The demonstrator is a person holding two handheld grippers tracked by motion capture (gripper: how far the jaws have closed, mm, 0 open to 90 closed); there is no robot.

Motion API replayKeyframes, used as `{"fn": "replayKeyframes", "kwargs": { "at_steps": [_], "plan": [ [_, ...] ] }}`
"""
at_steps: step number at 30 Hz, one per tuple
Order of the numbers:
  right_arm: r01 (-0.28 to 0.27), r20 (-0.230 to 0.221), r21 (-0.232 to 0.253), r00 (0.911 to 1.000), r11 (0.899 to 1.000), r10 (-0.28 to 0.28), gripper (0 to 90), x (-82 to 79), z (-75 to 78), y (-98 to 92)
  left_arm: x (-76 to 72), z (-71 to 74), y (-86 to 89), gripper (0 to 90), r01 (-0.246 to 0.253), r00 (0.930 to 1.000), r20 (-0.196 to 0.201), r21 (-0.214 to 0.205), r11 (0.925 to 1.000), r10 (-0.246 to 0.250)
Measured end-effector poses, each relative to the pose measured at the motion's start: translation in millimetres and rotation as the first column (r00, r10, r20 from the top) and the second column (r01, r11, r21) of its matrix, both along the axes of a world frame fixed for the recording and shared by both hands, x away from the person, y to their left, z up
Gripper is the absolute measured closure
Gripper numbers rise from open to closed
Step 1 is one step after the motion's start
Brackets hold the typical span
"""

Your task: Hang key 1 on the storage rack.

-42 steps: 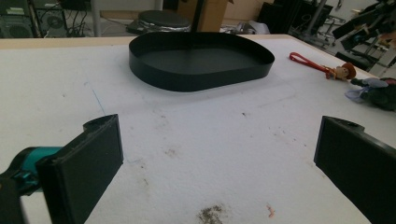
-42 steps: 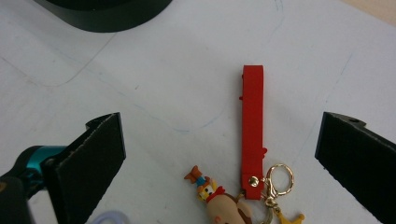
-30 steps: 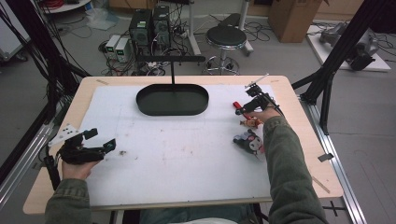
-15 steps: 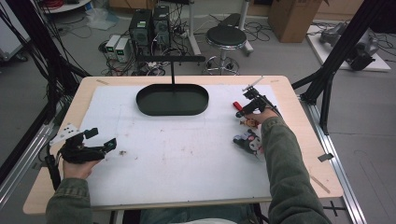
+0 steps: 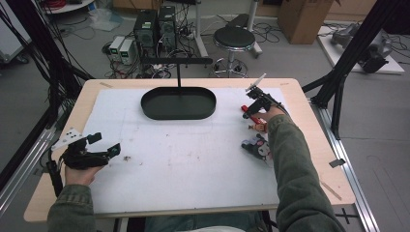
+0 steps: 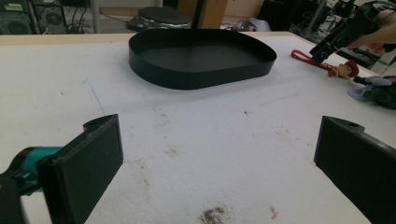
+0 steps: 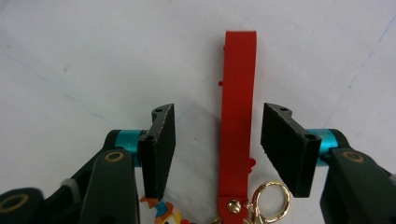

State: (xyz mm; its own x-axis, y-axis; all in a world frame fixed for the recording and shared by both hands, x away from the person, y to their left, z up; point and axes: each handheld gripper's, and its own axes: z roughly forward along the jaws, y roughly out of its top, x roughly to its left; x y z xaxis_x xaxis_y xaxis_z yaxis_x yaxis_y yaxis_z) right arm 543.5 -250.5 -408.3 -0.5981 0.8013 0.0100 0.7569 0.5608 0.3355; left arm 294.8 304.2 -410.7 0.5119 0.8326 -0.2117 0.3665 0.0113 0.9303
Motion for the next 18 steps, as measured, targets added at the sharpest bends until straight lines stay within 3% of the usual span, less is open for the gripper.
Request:
{"fn": "replayKeyframes", "kwargs": {
  "at_steps": [3, 7, 14, 18],
  "plan": [
    [0.009, -0.027, -0.033, 0.9996, 0.999, -0.010, 51.3, 0.8, -6.3, 0.9, 0.2, -0.1, -0.1, 1.8, 0.002, 1.0000, -0.001, 0.002, 1.0000, -0.002],
    [0.022, -0.018, -0.039, 0.9996, 0.999, -0.023, 71.8, 0.4, -5.0, 1.6, 0.2, 0.0, -0.3, 1.8, 0.004, 1.0000, 0.000, 0.001, 1.0000, -0.004],
    [0.010, 0.008, -0.072, 0.9999, 0.997, -0.009, 74.3, -1.7, -0.8, 4.0, -0.9, 0.6, 0.8, 1.8, 0.000, 1.0000, 0.002, 0.000, 1.0000, 0.000],
    [0.020, 0.024, 0.001, 0.9995, 1.000, -0.020, 74.4, -5.5, 11.8, -1.3, -0.6, 0.3, 0.5, 1.8, 0.002, 1.0000, -0.002, 0.008, 1.0000, -0.002]
  ]
}}
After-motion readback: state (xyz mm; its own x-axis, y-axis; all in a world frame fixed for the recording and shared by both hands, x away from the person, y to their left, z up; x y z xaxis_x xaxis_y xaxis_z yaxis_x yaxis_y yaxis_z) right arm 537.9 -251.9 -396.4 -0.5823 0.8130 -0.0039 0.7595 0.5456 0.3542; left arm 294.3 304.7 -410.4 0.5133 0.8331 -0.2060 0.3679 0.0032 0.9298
